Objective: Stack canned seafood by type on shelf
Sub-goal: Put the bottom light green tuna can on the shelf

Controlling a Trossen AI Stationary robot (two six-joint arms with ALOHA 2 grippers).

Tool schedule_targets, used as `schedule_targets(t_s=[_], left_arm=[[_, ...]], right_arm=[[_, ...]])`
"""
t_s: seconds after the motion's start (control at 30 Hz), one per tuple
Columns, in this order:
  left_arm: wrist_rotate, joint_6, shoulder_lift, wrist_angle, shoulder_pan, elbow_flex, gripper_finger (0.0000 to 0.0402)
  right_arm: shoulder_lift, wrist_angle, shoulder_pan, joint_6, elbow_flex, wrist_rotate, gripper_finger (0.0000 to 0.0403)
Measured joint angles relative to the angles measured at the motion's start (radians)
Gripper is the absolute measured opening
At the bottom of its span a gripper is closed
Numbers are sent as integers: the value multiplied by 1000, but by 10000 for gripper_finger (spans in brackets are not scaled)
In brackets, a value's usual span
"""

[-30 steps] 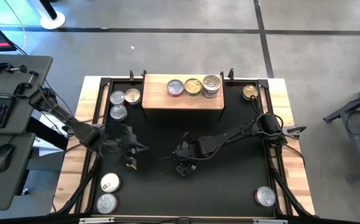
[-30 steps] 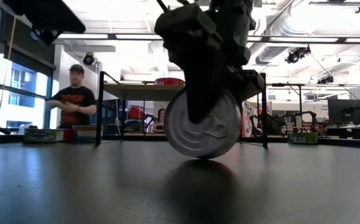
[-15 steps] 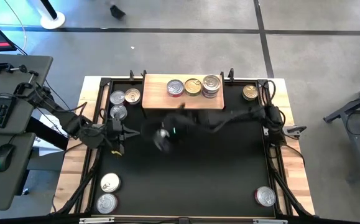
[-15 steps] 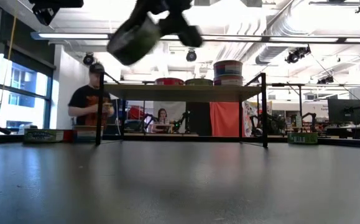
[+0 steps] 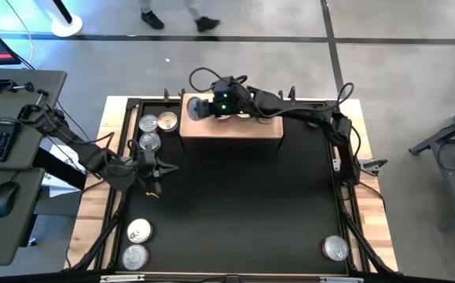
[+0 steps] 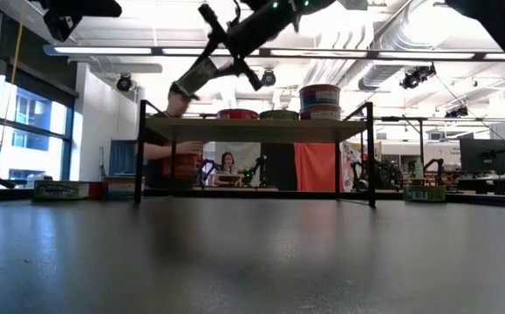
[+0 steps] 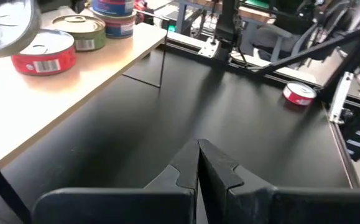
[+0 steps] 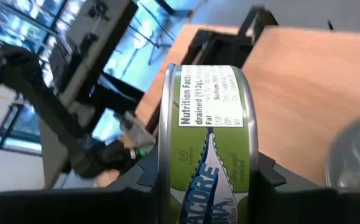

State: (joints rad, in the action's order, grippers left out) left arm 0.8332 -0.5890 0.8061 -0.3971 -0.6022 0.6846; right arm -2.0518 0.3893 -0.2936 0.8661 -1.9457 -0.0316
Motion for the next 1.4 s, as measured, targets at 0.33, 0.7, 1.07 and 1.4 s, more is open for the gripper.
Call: schedule_targets(t_s=[0.33,0.7,1.07,1.4], left_arm=[[42,-75,15,7,0,0,0],[45,-116,15,7,0,0,0],[27,-133,15,6,0,0,0],[15,-134,15,4,0,0,0]], right_arm=[[-48,-59,-7,76,0,33,115],[-47,-22,-7,121,0,86,139],[-47,-21,12,119,0,190,149],[-76,-30,33,179,3,265,150]])
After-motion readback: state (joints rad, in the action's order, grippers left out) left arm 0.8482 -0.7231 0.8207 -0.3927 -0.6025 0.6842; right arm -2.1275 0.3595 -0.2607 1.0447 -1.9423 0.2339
